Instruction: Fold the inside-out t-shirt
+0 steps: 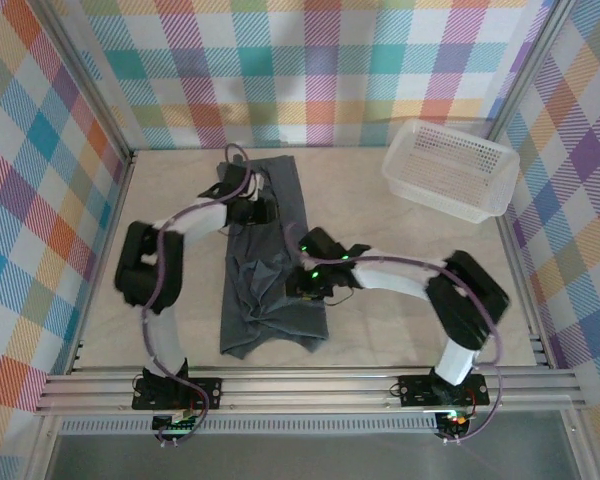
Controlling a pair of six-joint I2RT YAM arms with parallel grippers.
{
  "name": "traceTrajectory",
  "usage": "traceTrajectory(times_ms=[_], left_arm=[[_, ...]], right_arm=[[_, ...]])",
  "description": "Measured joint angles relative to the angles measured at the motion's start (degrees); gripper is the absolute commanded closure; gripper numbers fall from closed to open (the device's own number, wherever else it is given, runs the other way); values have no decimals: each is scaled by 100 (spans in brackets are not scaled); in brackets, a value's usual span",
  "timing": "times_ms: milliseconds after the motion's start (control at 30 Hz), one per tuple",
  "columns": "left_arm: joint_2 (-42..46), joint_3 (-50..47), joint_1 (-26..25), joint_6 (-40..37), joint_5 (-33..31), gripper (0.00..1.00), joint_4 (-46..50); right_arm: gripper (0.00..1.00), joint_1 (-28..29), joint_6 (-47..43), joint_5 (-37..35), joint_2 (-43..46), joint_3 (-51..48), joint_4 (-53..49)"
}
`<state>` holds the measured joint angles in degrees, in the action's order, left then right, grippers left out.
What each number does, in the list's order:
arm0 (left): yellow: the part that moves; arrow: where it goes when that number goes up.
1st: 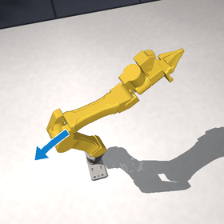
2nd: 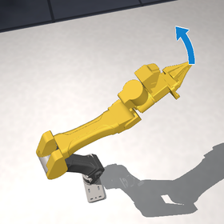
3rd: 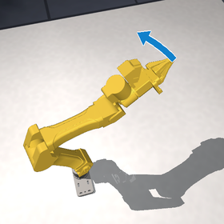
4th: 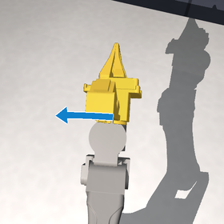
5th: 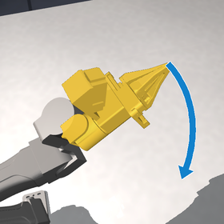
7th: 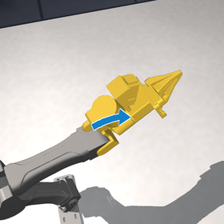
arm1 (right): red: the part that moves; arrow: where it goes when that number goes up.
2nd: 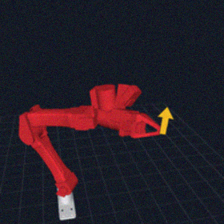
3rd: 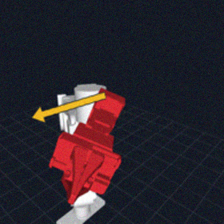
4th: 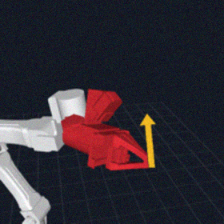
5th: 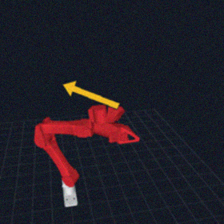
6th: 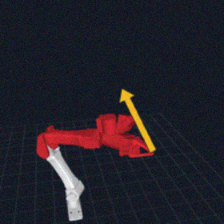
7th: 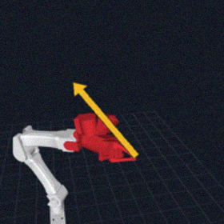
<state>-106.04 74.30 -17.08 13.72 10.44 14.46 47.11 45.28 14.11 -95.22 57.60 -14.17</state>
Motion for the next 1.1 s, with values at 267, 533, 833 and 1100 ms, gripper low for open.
traceTrajectory(times_ms=[267,533,833,1100], left_arm=[[3482,-2306,127,1056,-229,26,227],[4168,-3958,162,1996,271,20,916],[4559,-4730,164,2516,562,19,1056],[5010,-5305,164,2949,920,49,1231]], right_arm=[[49,-756,514,-415,890,-1233,129],[58,-439,597,9,144,-1209,431],[90,-302,798,118,-87,-1086,496],[98,-90,804,179,96,-1088,529]])
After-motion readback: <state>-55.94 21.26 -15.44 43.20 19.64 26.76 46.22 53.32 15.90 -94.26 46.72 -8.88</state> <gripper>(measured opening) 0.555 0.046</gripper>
